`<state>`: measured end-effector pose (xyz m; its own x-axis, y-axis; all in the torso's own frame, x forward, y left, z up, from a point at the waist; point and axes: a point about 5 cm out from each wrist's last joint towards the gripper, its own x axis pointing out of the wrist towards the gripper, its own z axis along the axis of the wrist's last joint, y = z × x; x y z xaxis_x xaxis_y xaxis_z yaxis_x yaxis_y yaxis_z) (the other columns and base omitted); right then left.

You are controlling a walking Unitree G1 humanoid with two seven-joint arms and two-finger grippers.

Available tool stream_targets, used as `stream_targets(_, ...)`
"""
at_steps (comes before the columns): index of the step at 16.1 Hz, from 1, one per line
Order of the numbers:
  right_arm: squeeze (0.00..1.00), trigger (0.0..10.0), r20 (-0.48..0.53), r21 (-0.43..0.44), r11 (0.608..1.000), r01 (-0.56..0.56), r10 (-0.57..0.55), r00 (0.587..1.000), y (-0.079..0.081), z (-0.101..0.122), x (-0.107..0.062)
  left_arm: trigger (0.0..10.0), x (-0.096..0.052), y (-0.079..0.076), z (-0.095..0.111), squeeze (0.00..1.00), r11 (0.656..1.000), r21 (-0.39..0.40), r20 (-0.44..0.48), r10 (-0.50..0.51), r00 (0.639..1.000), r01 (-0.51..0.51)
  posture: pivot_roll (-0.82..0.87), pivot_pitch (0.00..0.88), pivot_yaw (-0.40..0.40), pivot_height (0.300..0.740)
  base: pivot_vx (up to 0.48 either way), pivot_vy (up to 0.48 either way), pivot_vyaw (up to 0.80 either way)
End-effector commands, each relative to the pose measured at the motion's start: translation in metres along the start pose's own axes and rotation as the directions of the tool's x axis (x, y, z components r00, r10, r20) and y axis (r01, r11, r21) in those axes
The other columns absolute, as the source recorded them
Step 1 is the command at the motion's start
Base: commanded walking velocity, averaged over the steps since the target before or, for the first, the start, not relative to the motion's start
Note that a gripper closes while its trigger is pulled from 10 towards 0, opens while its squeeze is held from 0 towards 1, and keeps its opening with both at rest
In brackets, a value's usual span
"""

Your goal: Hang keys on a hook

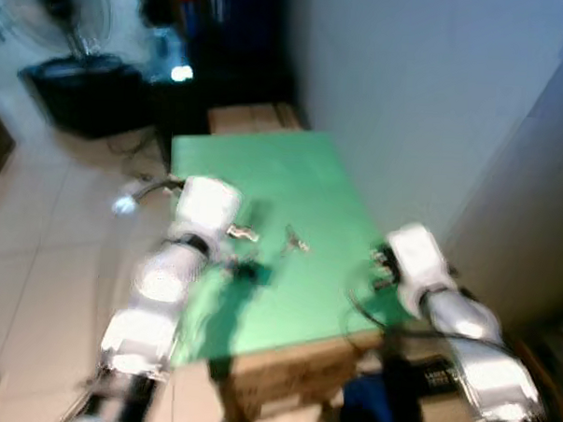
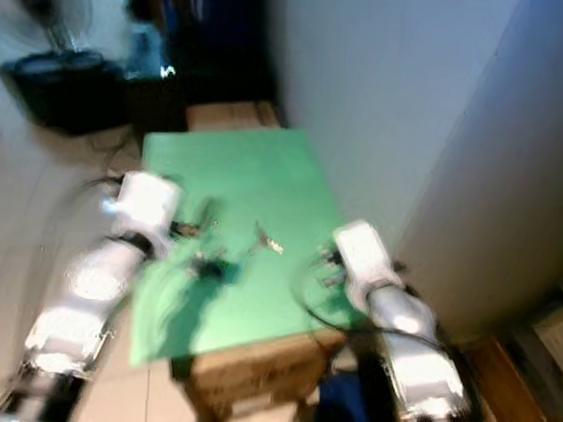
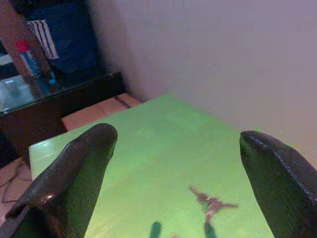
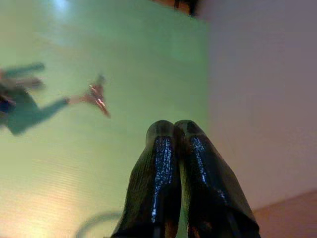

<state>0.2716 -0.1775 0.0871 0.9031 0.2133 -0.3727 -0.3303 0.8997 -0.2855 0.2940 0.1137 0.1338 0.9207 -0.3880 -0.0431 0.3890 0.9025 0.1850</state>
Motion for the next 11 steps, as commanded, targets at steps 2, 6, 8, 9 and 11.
stream_targets(2,0.00,10.0,0.062,0.025,1.000,-0.006,0.005,0.998,0.0061,0.0148,0.0030,10.0,-0.0070,0.0131,-0.0034,0.00,0.999,0.015,-0.021,0.041,0.999,-0.040,-0.12,0.000,-0.009,0.718,0.362,0.000,0.00)
stream_targets(6,0.00,10.0,0.058,0.009,0.999,-0.041,0.040,0.998,0.0099,0.0131,0.0030,10.0,-0.0084,0.0145,-0.0034,0.00,0.999,0.013,-0.018,0.052,0.998,-0.052,-0.11,0.000,-0.012,0.718,0.269,0.000,0.00)
stream_targets(8,0.00,10.0,0.062,0.013,0.999,-0.050,0.049,0.997,0.0111,0.0134,0.0032,10.0,-0.0094,0.0154,-0.0034,0.00,0.998,0.019,-0.022,0.059,0.998,-0.059,-0.11,0.000,-0.014,0.718,0.000,0.000,0.00)
stream_targets(9,0.00,10.0,0.066,0.021,0.998,-0.056,0.055,0.996,0.0122,0.0140,0.0035,10.0,-0.0114,0.0159,-0.0052,0.00,0.998,0.028,-0.034,0.059,0.998,-0.058,-0.10,0.000,-0.018,0.718,0.000,0.000,0.00)
stream_targets(11,0.00,10.0,0.066,0.029,0.998,-0.059,0.057,0.996,0.0124,0.0143,0.0040,10.0,-0.0132,0.0164,-0.0063,0.00,0.998,0.031,-0.039,0.056,0.998,-0.055,-0.10,0.000,-0.019,0.718,0.000,0.000,0.00)
